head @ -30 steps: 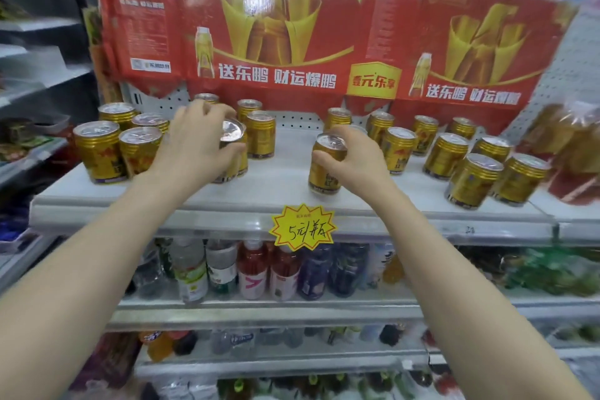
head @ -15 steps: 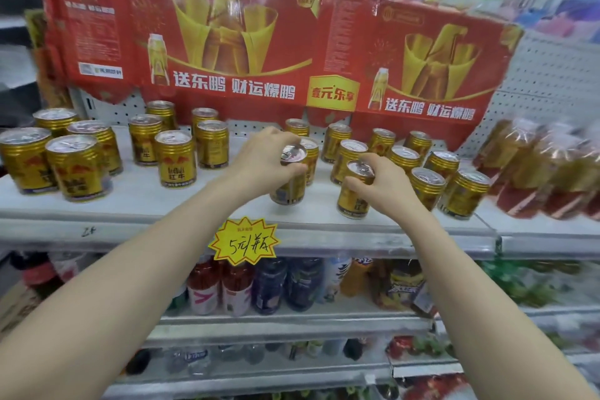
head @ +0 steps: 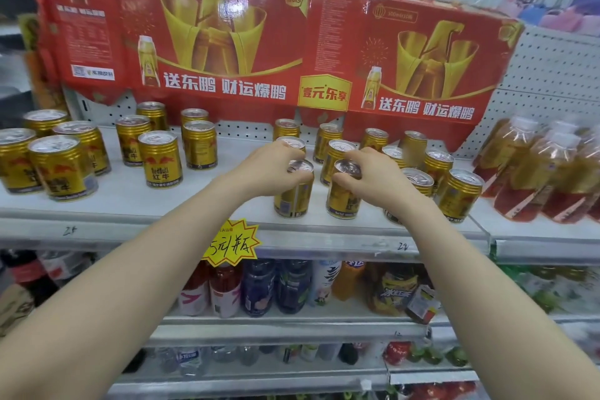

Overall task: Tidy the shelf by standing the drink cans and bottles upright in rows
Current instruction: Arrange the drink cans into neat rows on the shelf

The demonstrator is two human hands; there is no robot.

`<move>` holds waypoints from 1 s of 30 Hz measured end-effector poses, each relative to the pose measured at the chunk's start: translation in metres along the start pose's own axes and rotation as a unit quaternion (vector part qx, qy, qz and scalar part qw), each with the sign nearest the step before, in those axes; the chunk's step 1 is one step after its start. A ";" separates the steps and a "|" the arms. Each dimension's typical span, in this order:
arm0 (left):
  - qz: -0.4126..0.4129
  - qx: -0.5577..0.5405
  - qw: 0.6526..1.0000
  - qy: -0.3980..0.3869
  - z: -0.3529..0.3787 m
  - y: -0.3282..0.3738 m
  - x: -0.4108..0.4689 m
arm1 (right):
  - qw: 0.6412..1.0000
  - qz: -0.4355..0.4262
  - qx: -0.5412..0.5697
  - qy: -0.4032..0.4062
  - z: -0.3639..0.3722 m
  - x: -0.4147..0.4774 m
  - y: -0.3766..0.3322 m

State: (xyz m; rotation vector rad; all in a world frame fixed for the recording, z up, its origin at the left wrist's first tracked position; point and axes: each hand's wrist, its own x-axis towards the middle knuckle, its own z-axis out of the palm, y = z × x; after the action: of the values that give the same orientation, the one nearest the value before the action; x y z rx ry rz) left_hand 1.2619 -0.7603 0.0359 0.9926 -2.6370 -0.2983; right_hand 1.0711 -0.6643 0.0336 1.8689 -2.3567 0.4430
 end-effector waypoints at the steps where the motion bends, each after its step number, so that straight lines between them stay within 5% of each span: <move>1: -0.002 -0.001 1.000 -0.010 -0.003 0.001 0.001 | 1.000 -0.003 0.001 -0.001 0.000 0.001 0.001; 12: -0.116 0.090 0.987 0.071 0.003 0.016 0.006 | 1.000 -0.024 0.017 0.002 0.000 0.001 0.005; 19: 0.000 -0.048 0.995 -0.089 -0.012 0.009 -0.006 | 0.999 -0.046 0.018 0.007 0.002 -0.002 0.008; 30: -0.010 -0.001 1.000 0.023 0.008 0.007 -0.007 | 0.996 -0.065 -0.022 0.052 0.016 -0.016 0.005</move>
State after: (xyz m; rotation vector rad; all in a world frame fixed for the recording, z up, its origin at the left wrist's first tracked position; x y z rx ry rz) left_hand 1.2594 -0.7495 0.0292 1.0126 -2.5875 -0.2794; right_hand 1.0720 -0.6532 0.0130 1.9152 -2.1477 0.4583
